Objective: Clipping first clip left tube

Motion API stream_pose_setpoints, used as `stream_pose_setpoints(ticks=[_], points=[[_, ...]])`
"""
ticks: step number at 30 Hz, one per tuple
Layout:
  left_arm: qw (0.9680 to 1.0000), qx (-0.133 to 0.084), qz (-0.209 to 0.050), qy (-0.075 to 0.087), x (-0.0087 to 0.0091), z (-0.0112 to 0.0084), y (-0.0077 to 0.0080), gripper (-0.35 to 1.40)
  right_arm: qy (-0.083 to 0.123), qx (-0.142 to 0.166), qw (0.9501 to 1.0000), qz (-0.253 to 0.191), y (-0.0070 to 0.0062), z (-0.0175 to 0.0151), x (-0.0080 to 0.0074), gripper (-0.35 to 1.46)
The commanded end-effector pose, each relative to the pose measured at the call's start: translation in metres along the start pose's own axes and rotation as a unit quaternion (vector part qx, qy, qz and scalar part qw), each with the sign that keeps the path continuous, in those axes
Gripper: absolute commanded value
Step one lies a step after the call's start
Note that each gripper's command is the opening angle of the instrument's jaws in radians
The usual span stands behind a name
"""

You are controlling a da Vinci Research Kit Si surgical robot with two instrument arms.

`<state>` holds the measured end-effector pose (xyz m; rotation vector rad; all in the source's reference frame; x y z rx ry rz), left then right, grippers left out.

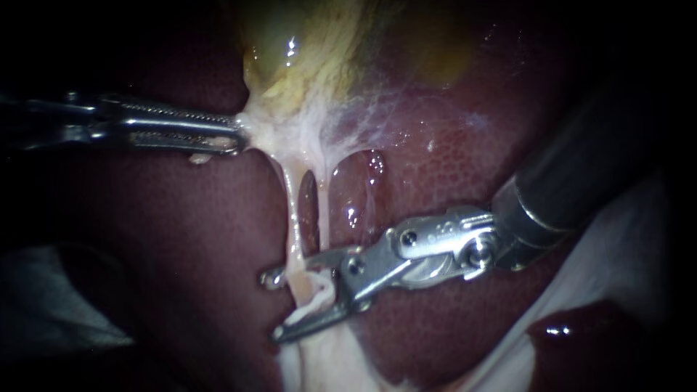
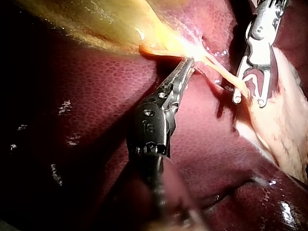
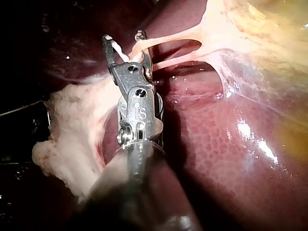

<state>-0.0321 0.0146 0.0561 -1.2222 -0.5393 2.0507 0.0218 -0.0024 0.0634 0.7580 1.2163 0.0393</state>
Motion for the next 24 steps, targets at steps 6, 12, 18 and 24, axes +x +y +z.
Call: stream_pose_setpoints(ticks=[6,12,18,24], points=[[1.0,-0.001,0.0,0.0,0.0,0.0,-0.0001,-0.35,0.0,-0.001,1.0,0.003,0.0001,-0.0003,-0.0003,-0.1],[1.0,-0.001,0.0,0.0,0.0,0.0,-0.0001,-0.35,0.001,-0.001,0.9997,0.023,0.0,-0.0004,-0.0003,-0.35],[1.0,-0.001,0.0,0.0,0.0,0.0,-0.0002,-0.35,0.0,0.008,0.9986,0.051,0.0002,-0.0005,-0.0002,-0.35],[1.0,-0.001,0.0,0.0,0.0,0.0,-0.0002,-0.35,0.0,0.01,0.9985,0.054,0.0003,-0.0004,-0.0002,-0.35]])
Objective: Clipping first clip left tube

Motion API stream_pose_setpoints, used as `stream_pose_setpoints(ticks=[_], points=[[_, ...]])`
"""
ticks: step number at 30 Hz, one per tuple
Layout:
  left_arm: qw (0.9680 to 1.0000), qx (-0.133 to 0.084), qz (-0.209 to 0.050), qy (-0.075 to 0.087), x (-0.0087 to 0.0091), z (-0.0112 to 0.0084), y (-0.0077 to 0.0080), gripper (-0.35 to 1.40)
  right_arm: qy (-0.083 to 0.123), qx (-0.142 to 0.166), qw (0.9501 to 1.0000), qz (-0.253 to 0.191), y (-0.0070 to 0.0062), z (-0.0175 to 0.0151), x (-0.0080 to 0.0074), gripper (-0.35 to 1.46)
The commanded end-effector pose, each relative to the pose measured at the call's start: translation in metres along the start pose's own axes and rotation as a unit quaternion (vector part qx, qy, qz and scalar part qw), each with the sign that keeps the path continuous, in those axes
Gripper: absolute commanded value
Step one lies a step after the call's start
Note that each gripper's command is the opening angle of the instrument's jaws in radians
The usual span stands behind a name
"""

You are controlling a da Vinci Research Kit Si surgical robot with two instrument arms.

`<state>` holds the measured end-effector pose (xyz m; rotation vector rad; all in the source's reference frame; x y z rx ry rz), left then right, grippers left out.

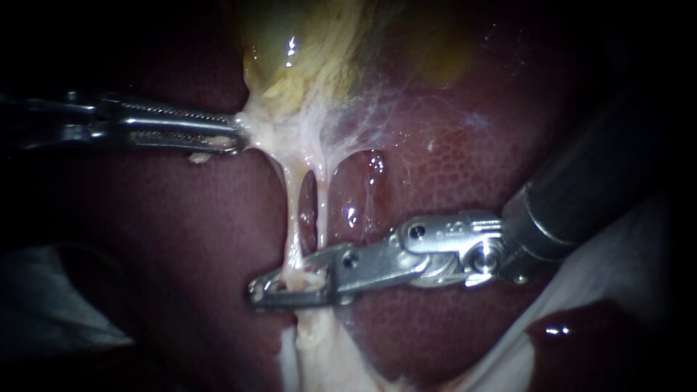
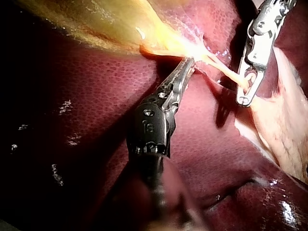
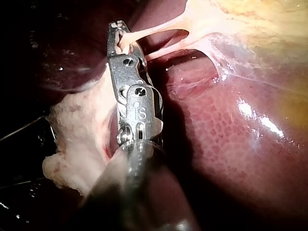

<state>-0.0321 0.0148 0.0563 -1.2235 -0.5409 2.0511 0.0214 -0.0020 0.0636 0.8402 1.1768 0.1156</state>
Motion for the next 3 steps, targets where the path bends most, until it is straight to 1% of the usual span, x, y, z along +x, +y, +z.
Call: stream_pose_setpoints(ticks=[1,3], points=[[1.0,0.0,0.0,0.0,0.0,0.0,0.0,-0.35,0.0,0.0,1.0,0.0,0.0,0.0,-0.0001,-0.35],[1.0,0.0,0.0,0.0,0.0,0.0,-0.0001,-0.35,0.0,0.0,1.0,0.003,0.0002,-0.0001,-0.0002,-0.35]])
